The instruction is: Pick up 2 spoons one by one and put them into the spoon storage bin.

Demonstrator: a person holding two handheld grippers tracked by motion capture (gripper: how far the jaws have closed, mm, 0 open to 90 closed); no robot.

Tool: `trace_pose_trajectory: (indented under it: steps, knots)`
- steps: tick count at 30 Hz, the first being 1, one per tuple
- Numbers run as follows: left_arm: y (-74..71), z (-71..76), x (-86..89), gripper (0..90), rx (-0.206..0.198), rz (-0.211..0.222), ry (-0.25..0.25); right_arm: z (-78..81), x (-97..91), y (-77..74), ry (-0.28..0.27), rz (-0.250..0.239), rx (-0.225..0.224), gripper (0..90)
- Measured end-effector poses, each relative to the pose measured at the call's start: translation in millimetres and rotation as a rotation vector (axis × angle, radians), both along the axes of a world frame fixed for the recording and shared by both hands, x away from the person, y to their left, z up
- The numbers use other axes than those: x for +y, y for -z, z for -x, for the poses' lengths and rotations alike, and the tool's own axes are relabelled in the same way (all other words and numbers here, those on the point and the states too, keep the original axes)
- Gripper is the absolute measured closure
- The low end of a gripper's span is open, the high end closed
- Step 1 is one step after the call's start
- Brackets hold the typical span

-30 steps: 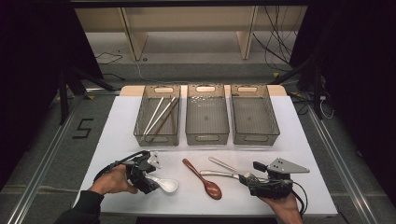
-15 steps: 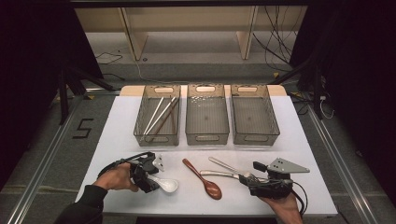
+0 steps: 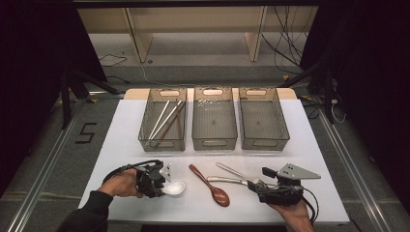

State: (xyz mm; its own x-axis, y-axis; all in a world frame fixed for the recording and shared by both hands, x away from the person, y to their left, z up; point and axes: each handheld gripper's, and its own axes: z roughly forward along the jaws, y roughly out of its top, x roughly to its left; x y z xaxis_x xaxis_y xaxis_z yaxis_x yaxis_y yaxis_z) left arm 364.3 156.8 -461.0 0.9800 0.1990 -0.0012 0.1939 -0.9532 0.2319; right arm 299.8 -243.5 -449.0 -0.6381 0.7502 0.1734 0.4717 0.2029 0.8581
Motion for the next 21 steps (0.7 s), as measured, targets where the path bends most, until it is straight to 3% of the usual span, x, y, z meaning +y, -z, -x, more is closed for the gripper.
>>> trace_pose_trajectory:
  steps: [10, 14, 19, 21]
  knots:
    - [0.7, 2.4, 2.0, 73.4, -0.005, 0.025, -0.082, 0.1, 0.0, -0.1, 0.0, 0.0, -0.001, 24.0]
    - [2.0, 2.6, 4.2, 73.6, 0.006, 0.061, -0.144, 0.0, 0.0, -0.1, 0.001, 0.0, -0.001, 24.0]
    - [1.6, 1.2, 5.5, 73.8, 0.008, 0.066, -0.181, -0.1, 0.2, 0.0, 0.0, 0.001, 0.0, 23.9]
    - [2.2, 0.7, 6.0, 73.8, 0.009, 0.086, -0.21, -0.1, 0.0, 0.0, 0.001, 0.002, 0.0, 24.0]
